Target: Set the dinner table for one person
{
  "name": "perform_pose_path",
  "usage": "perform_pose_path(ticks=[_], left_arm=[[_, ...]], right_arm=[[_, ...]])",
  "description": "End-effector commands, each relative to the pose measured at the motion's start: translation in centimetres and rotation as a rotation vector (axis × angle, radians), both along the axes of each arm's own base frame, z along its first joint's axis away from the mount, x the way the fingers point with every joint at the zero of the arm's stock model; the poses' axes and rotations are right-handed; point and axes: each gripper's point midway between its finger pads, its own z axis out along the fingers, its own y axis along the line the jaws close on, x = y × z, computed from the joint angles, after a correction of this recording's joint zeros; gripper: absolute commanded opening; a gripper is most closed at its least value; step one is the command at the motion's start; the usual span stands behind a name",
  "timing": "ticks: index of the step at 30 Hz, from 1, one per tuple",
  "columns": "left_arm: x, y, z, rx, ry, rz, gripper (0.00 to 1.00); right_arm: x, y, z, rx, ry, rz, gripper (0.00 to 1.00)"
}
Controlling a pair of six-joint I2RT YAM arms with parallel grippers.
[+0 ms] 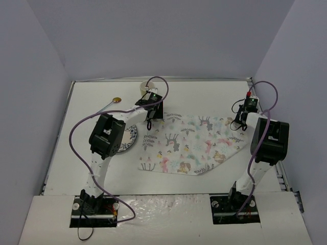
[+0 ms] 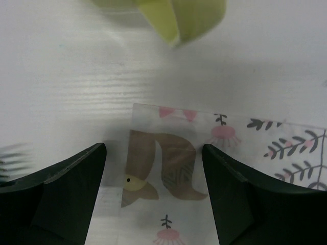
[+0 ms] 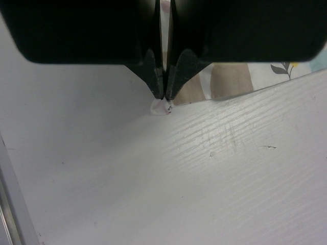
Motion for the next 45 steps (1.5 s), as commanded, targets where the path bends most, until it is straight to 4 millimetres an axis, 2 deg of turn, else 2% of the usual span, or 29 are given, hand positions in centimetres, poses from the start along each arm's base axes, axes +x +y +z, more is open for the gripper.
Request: perform_pose_path(ticks=[1, 3, 12, 14, 17, 23, 24, 26, 28, 30, 31, 32, 33, 35, 37, 38, 40, 43, 45], left_arm=[[2.7, -0.1, 2.8, -0.02, -0.086, 0.014, 0.72], [2.6, -0.2, 1.8, -0.02, -0.071, 0.003, 0.71], [1.8, -1.8, -0.2, -0.081, -0.019, -0.054, 0.63], [1.4, -2.4, -0.8, -0.109, -0.004, -0.073, 0.58], [1.0, -2.4, -1.6, -0.114, 0.016, -0.071, 0.44], [0.0, -2.3, -3.6, -0.119, 0.058, -0.064, 0.04], [-0.1, -2.3, -3.8, -0.118, 0.061, -0.066, 0.0], [-0.1, -2.2, -3.4, -0.117, 0.057, -0.066, 0.0], [0.0, -2.0, -0.9, -0.123, 0.015, -0.076, 0.0], [0.4, -1.7, 3.3, -0.134, -0.061, -0.083, 0.0], [0.2, -1.4, 4.8, -0.128, -0.086, -0.092, 0.0], [0.1, -1.3, 6.9, -0.132, -0.12, -0.099, 0.0], [-0.2, -0.9, 11.0, -0.145, -0.184, -0.098, 0.0], [-0.8, -0.4, 15.2, -0.148, -0.256, -0.115, 0.0], [-2.1, 0.6, 21.3, -0.165, -0.361, -0.124, 0.0], [-2.8, 0.9, 23.3, -0.178, -0.391, -0.124, 0.0], [-4.9, 2.0, 28.7, -0.202, -0.487, -0.136, 0.0], [-7.3, 3.1, 33.5, -0.22, -0.582, -0.149, 0.0], [-9.0, 3.8, 35.9, -0.216, -0.647, -0.149, 0.0]], right_arm=[[0.0, 1.3, 1.3, 0.023, -0.029, 0.038, 0.0], [0.0, 1.3, 1.4, 0.025, -0.033, 0.037, 0.0], [0.2, 1.5, 2.0, 0.03, -0.053, 0.04, 0.0], [0.2, 1.5, 2.0, 0.03, -0.054, 0.041, 0.0], [0.2, 1.8, 2.0, 0.033, -0.055, 0.046, 0.0], [0.3, 2.3, 2.5, 0.042, -0.07, 0.059, 0.0], [0.4, 2.4, 2.6, 0.044, -0.074, 0.062, 0.0], [0.5, 2.7, 3.2, 0.046, -0.088, 0.072, 0.0], [0.6, 2.9, 4.6, 0.042, -0.117, 0.075, 0.0], [0.7, 2.9, 6.1, 0.037, -0.147, 0.074, 0.0], [0.9, 2.9, 8.3, 0.028, -0.191, 0.078, 0.0], [1.0, 3.0, 9.7, 0.023, -0.219, 0.081, 0.0], [0.9, 2.9, 12.5, 0.009, -0.274, 0.084, 0.0], [1.1, 3.0, 16.7, -0.012, -0.362, 0.098, 0.0], [0.5, 3.4, 21.7, -0.035, -0.466, 0.112, 0.0], [0.2, 3.4, 23.7, -0.046, -0.506, 0.115, 0.0], [-1.0, 4.0, 29.7, -0.077, -0.634, 0.141, 0.0], [-2.8, 4.3, 34.6, -0.113, -0.746, 0.151, 0.0], [-3.8, 4.3, 36.8, -0.134, -0.795, 0.141, 0.0]])
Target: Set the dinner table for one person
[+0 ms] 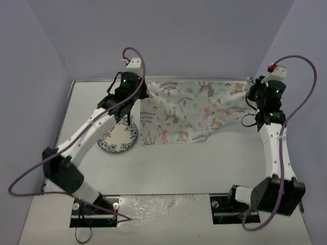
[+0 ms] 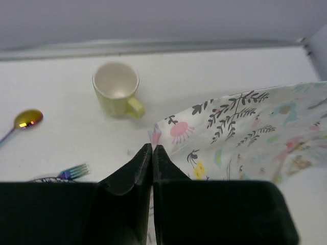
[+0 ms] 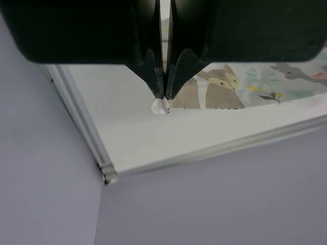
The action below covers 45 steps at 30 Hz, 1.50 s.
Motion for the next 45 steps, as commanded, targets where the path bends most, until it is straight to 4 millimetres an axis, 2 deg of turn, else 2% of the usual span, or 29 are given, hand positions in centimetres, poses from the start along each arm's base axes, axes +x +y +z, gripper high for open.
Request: perform_pose_path(ticks=[1, 4, 9, 15, 19, 22, 24, 26, 29, 35, 37, 41, 45], left_arm=[[-3.8, 2.2, 9.1, -0.023, -0.219, 0.015, 0.0], [-5.4, 3.3, 10.5, -0.02, -0.269, 0.037, 0.0], [-7.1, 4.7, 10.8, -0.016, -0.292, 0.057, 0.0], [-8.3, 5.6, 11.6, -0.027, -0.303, 0.065, 0.0], [-8.8, 5.8, 12.1, -0.032, -0.314, 0.066, 0.0], [-9.4, 5.2, 11.5, -0.04, -0.302, 0.044, 0.0], [-10.0, 4.7, 10.3, -0.032, -0.284, 0.026, 0.0], [-11.5, 3.3, 9.0, -0.022, -0.27, -0.015, 0.0], [-13.6, 2.4, 8.0, -0.009, -0.258, -0.038, 0.0], [-18.6, 1.6, 7.5, -0.066, -0.239, -0.108, 0.0], [-19.8, 1.0, 7.0, -0.091, -0.222, -0.141, 0.0], [-21.3, -0.1, 5.7, -0.096, -0.182, -0.187, 0.0], [-20.6, -0.5, 4.3, -0.08, -0.159, -0.144, 0.0]], right_arm=[[-2.3, 0.4, 8.6, -0.055, -0.206, 0.001, 0.0], [-3.3, 0.0, 9.4, -0.049, -0.233, -0.039, 0.0], [-4.8, -0.2, 9.9, -0.062, -0.264, -0.063, 0.0], [-5.6, 0.0, 10.6, -0.068, -0.272, -0.058, 0.0], [-6.5, -1.1, 11.8, -0.076, -0.292, -0.134, 0.0], [-7.9, -1.8, 12.2, -0.087, -0.311, -0.188, 0.0], [-9.1, -2.1, 12.1, -0.093, -0.318, -0.219, 0.0], [-10.7, -2.3, 12.2, -0.096, -0.333, -0.25, 0.0], [-13.0, -2.5, 12.7, -0.096, -0.365, -0.29, 0.0], [-19.2, -3.2, 14.5, -0.081, -0.461, -0.412, 0.0], [-20.4, -3.5, 14.2, -0.076, -0.452, -0.446, 0.0], [-21.7, -4.4, 13.6, -0.062, -0.422, -0.522, 0.0], [-20.9, -5.5, 12.1, -0.046, -0.335, -0.585, 0.0]])
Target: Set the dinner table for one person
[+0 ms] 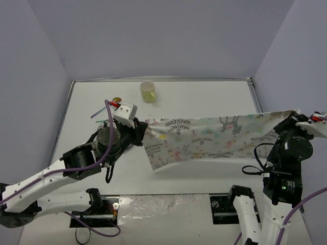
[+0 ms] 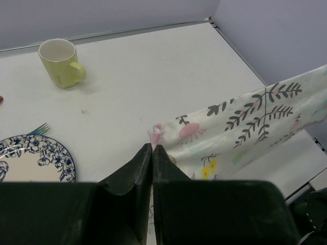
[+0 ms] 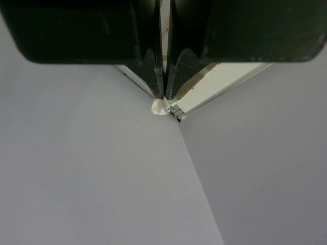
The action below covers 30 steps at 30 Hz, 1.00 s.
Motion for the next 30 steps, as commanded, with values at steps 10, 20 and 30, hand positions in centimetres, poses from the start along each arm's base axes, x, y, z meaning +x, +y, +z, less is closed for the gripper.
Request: perform_pose_path(ticks=[10, 20, 30], left_arm=[[9.5, -2.6, -13.0, 0.045, 0.301, 0.256, 0.0], [20.0, -3.8, -23.4, 0.22, 0.417, 0.351, 0.0], [23.8, -3.9, -28.0, 0.235, 0.476, 0.383, 0.0]], right_arm=[[8.5, -4.0, -12.7, 0.18, 0.441, -0.179, 0.0], [15.5, -5.9, -29.0, 0.257, 0.8, -0.173, 0.0], [19.7, -8.0, -34.0, 0.261, 0.889, -0.167, 0.0]])
